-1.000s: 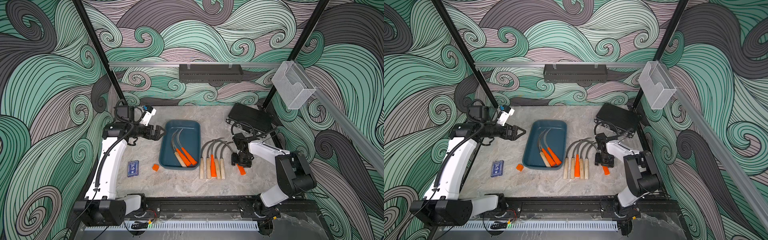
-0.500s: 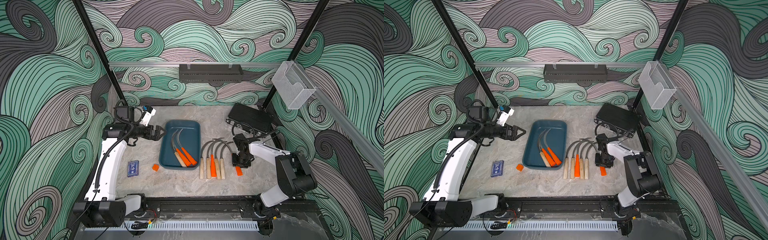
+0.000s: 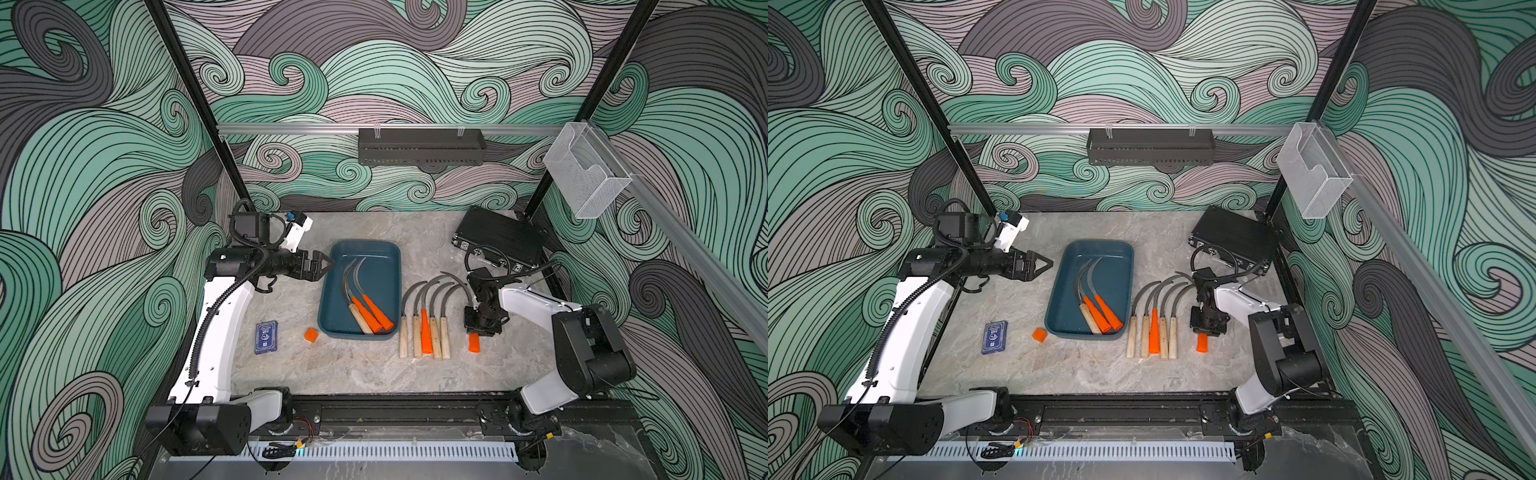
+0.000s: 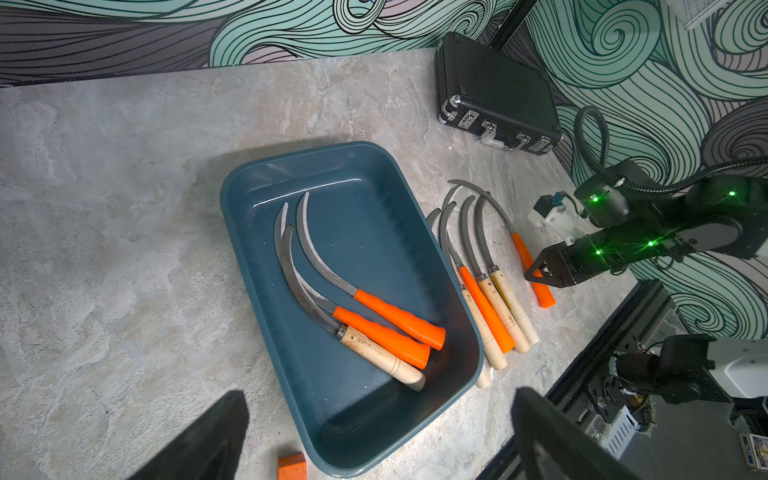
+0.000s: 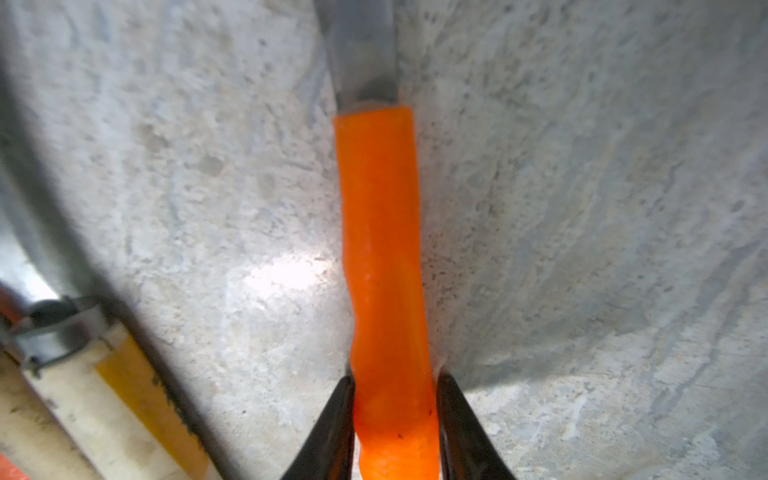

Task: Put small sickles into storage boxes
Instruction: Pick up the sickle at the center of the board.

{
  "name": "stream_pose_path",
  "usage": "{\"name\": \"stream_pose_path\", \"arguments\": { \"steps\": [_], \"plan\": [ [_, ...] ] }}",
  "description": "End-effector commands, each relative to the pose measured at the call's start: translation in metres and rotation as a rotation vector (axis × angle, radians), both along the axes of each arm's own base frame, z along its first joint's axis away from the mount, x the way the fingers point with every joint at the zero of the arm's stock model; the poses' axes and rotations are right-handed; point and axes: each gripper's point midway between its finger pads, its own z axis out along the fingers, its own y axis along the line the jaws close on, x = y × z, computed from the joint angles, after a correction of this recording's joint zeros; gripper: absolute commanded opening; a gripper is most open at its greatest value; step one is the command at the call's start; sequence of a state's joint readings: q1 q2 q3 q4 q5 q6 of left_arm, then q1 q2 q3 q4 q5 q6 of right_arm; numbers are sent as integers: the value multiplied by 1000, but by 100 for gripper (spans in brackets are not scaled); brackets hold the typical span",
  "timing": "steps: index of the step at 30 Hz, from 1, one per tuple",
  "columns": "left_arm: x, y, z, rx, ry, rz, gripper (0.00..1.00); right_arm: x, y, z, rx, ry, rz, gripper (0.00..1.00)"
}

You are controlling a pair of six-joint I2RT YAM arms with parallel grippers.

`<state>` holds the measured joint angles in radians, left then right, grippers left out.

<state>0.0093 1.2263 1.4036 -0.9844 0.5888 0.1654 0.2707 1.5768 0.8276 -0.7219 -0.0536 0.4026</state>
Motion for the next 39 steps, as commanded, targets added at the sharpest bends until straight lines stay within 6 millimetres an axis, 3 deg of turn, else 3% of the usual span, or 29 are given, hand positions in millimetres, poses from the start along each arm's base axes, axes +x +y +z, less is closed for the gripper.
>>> {"name": "stream_pose_path", "arguments": {
  "steps": [1, 6, 22, 27, 39],
  "plan": [
    [-4, -3, 6, -7, -19, -6, 99, -4, 8, -10, 40, 37, -1, 37],
    [-4, -3, 6, -11, -18, -3, 99, -2, 8, -10, 34, 46, 2, 35],
    [-8, -4, 8, -9, -31, -3, 99, -2, 14, -8, 65, 51, 27, 13],
    [-9, -3, 11, 1, -45, -2, 99, -1, 21, 4, 115, 16, 33, 7],
    [-6, -1, 14, 9, -59, 6, 99, 8, 30, 35, 199, -68, 10, 5]
  ]
}}
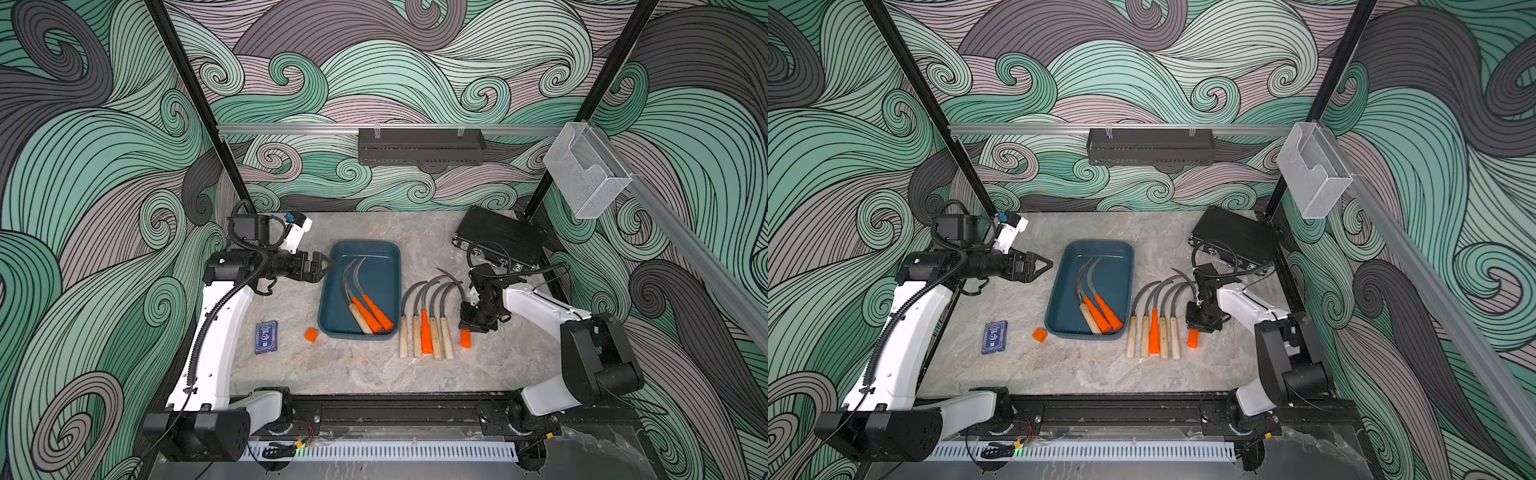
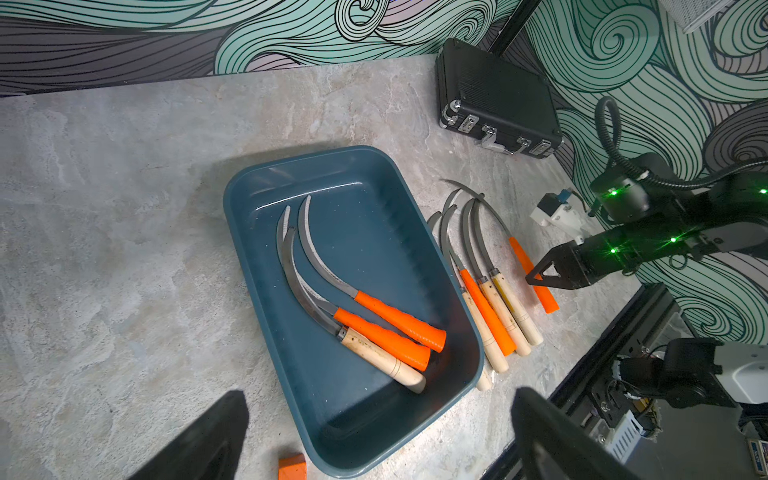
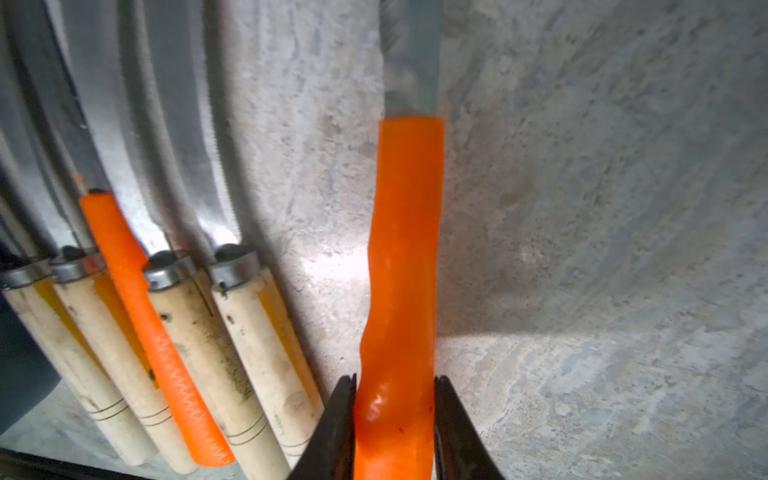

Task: Put small sickles into storage boxes
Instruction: Pick up the sickle at the center of the board.

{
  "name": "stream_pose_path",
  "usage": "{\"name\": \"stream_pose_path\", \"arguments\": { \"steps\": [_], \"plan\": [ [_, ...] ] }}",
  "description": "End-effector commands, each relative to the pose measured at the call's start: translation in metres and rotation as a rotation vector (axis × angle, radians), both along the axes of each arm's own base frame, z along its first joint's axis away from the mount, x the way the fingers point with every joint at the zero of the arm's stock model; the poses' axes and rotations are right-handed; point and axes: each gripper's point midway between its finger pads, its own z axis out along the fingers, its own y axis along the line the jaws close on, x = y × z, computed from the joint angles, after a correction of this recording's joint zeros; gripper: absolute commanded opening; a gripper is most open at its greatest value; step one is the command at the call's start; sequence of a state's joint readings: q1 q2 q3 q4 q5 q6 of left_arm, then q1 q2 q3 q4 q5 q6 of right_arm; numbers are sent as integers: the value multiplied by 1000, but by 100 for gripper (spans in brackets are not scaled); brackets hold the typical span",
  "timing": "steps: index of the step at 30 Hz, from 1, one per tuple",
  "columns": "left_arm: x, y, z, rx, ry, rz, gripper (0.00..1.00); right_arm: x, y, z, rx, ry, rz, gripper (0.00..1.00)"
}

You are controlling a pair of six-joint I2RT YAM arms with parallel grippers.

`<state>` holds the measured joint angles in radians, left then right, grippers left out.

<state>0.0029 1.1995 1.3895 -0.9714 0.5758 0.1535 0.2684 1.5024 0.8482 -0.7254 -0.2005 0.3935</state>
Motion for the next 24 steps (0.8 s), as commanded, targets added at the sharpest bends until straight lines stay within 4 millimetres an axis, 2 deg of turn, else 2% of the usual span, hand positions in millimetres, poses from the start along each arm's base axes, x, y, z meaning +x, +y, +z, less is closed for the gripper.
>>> {"name": "stream_pose_path", "arguments": {
  "steps": [1, 12, 24],
  "plan": [
    [-3, -1, 10, 5, -38, -3, 99, 2, 3, 11, 39, -20, -11, 5],
    [-1, -1, 11, 6, -44, 0, 99, 5, 5, 23, 98, -45, -41, 4],
    [0, 0, 12, 8, -41, 3, 99, 13, 21, 59, 223, -123, -43, 4]
  ]
}}
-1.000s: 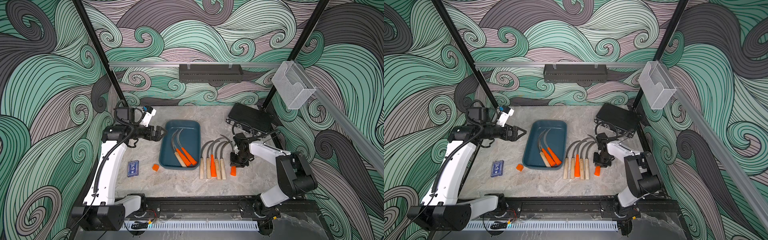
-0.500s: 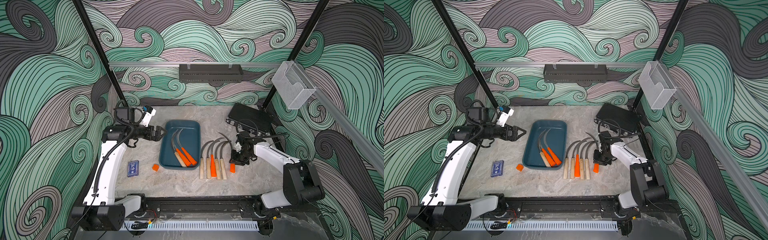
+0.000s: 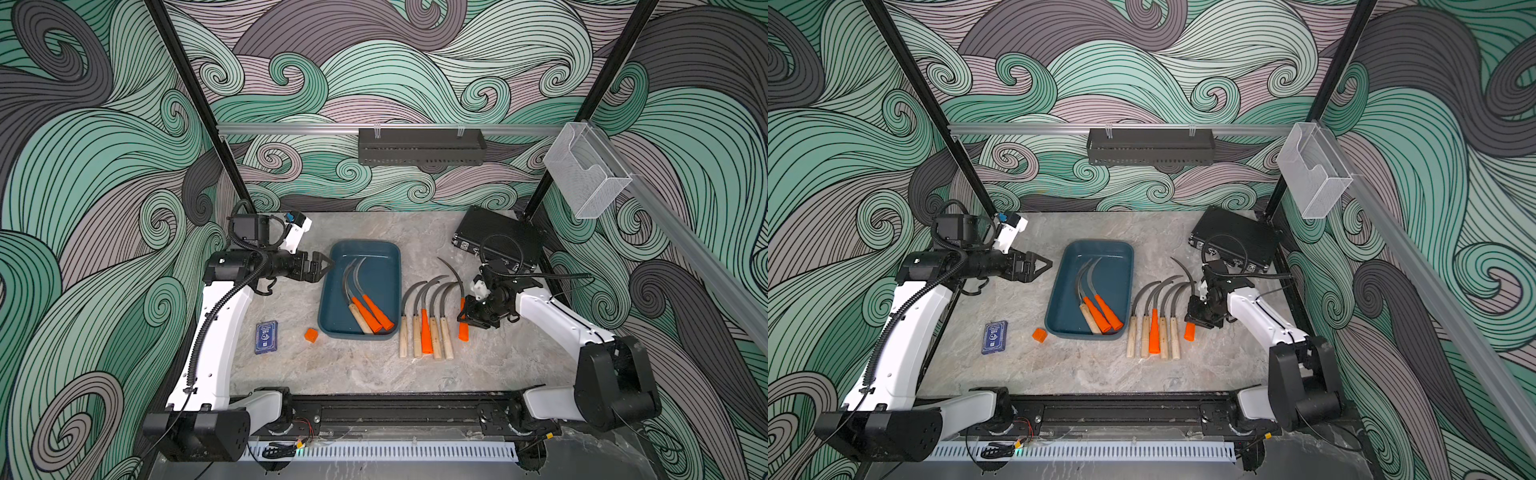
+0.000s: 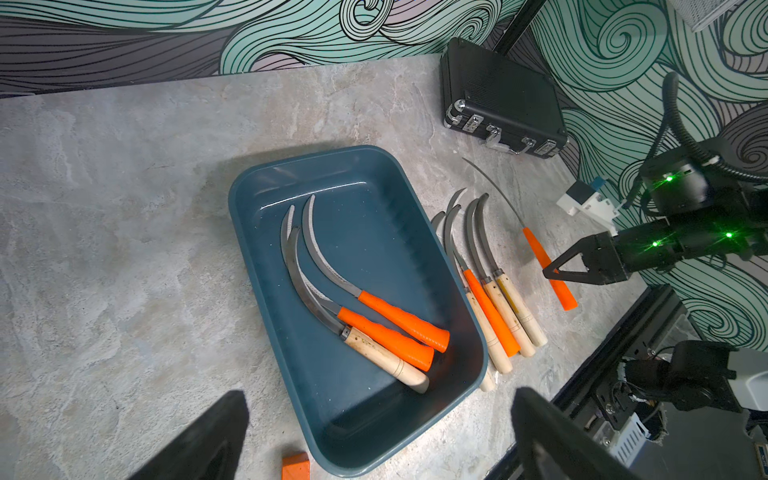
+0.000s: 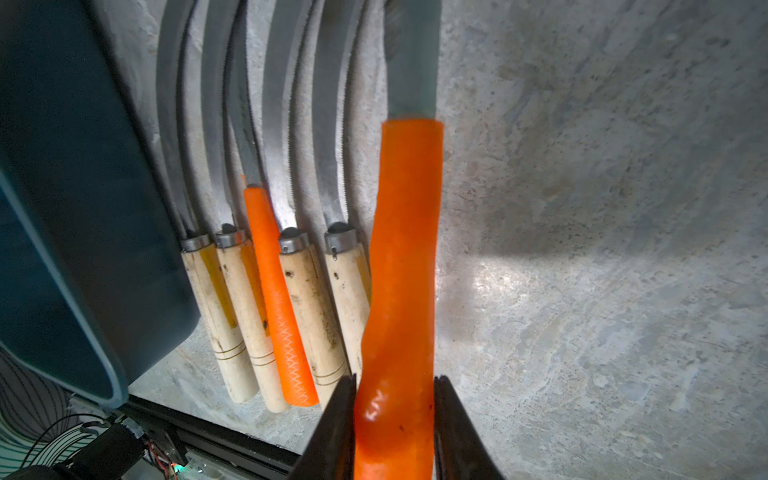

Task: Put small sickles into storage boxes
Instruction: Pick up the sickle at the center of the board, then place the sickle in the storage box.

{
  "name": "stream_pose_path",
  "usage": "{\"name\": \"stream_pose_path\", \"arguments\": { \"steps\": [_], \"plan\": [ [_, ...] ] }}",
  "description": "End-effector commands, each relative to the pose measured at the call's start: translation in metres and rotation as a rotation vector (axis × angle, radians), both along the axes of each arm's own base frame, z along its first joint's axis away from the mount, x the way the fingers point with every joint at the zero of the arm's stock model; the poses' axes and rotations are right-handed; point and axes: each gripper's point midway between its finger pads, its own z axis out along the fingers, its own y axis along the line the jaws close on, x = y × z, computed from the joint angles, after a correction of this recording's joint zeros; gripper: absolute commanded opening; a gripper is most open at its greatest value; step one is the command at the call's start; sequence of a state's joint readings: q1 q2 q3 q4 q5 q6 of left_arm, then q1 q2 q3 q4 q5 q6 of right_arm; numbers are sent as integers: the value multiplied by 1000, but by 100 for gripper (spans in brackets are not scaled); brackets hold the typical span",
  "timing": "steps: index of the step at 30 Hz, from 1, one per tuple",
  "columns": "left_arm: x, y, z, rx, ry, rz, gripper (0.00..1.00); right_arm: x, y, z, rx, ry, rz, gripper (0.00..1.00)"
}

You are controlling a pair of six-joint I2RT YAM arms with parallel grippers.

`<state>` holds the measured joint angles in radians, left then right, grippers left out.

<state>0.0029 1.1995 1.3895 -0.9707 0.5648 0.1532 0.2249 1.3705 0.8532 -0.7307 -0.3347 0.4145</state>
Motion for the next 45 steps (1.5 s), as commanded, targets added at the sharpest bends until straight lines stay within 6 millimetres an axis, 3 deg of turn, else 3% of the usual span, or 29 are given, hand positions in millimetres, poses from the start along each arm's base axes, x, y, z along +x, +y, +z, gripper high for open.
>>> {"name": "stream_pose_path", "arguments": {
  "steps": [1, 6, 10, 13, 20, 36, 45],
  "plan": [
    [-1, -2, 12, 0, -40, -5, 99, 8, 12, 25, 79, -47, 1, 4],
    [-1, -1, 12, 7, -43, 0, 99, 11, 25, 52, 168, -110, 25, 3],
    [13, 27, 11, 82, -65, 177, 99, 13, 33, 78, 234, -164, 32, 3],
    [17, 36, 12, 119, -75, 215, 99, 13, 40, 97, 285, -199, 40, 3],
    [10, 29, 9, 99, -50, 177, 99, 12, 58, 134, 404, -260, 69, 3],
    [-15, -5, 14, -51, -29, 4, 99, 4, 95, 182, 557, -332, 138, 3],
    [-15, 18, 1, 53, -36, 100, 99, 3, 122, 195, 570, -344, 184, 2]
  ]
}}
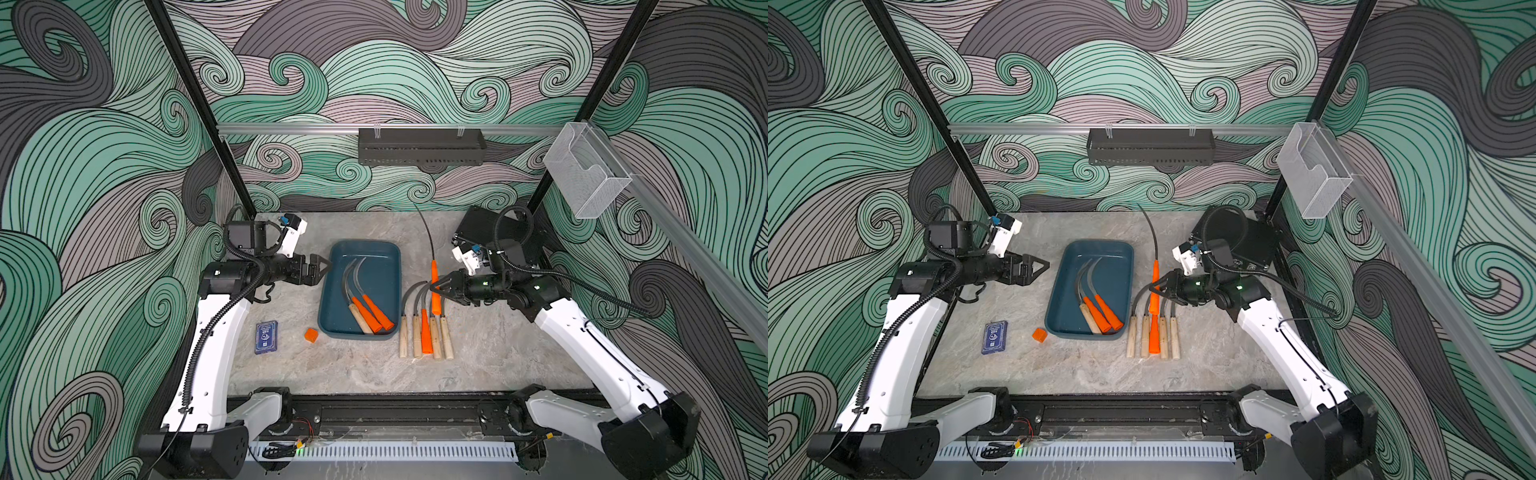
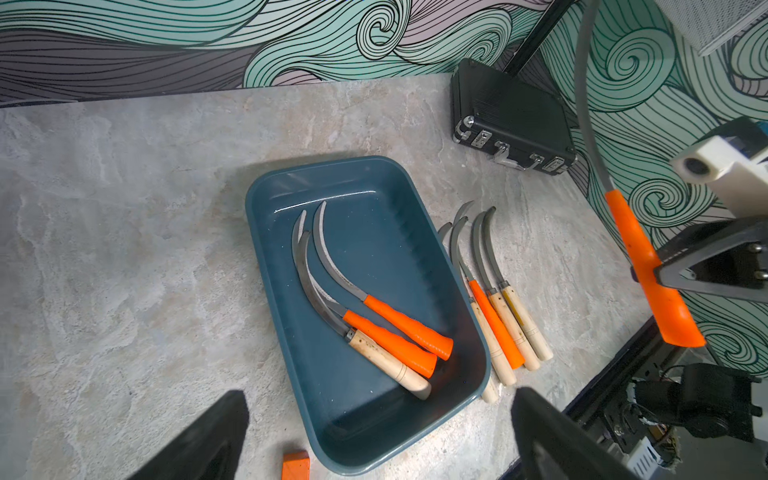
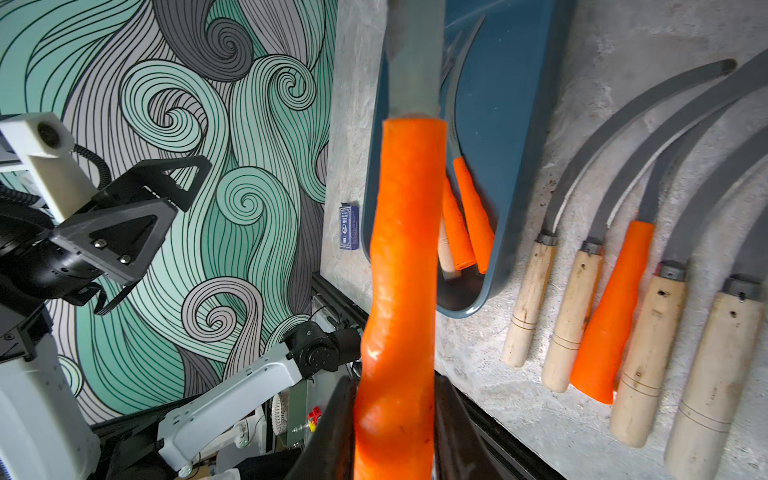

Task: Put small sickles into storage boxes
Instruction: Place the sickle in the storage box.

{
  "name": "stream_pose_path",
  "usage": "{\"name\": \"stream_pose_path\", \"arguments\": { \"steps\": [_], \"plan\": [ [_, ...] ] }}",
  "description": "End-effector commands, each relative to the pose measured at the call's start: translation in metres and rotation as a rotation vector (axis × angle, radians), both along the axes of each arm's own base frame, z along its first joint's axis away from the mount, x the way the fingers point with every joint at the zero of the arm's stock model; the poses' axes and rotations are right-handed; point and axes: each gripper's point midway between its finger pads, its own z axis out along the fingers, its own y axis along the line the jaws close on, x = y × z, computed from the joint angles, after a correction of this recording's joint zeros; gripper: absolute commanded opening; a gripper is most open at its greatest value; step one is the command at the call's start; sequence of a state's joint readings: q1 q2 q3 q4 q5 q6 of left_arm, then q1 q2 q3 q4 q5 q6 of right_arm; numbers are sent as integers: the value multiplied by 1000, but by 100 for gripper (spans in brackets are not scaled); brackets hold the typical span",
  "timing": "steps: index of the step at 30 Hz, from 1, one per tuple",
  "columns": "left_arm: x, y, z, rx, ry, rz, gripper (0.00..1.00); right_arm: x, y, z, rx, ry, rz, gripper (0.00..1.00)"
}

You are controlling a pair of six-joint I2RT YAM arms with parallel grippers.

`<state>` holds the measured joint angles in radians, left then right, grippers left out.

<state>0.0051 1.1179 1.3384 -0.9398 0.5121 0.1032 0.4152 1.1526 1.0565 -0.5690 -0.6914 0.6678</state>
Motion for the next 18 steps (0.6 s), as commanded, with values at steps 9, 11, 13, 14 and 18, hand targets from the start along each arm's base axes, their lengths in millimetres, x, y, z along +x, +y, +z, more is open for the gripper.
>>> {"name": "stream_pose_path", "arguments": {
  "steps": [9, 11, 13, 14, 18],
  "plan": [
    [-2, 37, 1, 15, 11, 140, 99, 14, 42, 14, 31, -45, 38, 2],
    [-3, 40, 4, 14, 7, 148, 99, 16, 50, 11, 27, -42, 47, 1],
    [-5, 42, 8, 19, -9, 148, 99, 20, 57, 6, 22, -34, 50, 1],
    [-5, 42, 10, 21, -15, 147, 99, 22, 61, 5, 25, -33, 51, 1],
    [-5, 42, 16, 20, -27, 149, 99, 28, 75, -3, 19, -17, 66, 1]
  ]
}}
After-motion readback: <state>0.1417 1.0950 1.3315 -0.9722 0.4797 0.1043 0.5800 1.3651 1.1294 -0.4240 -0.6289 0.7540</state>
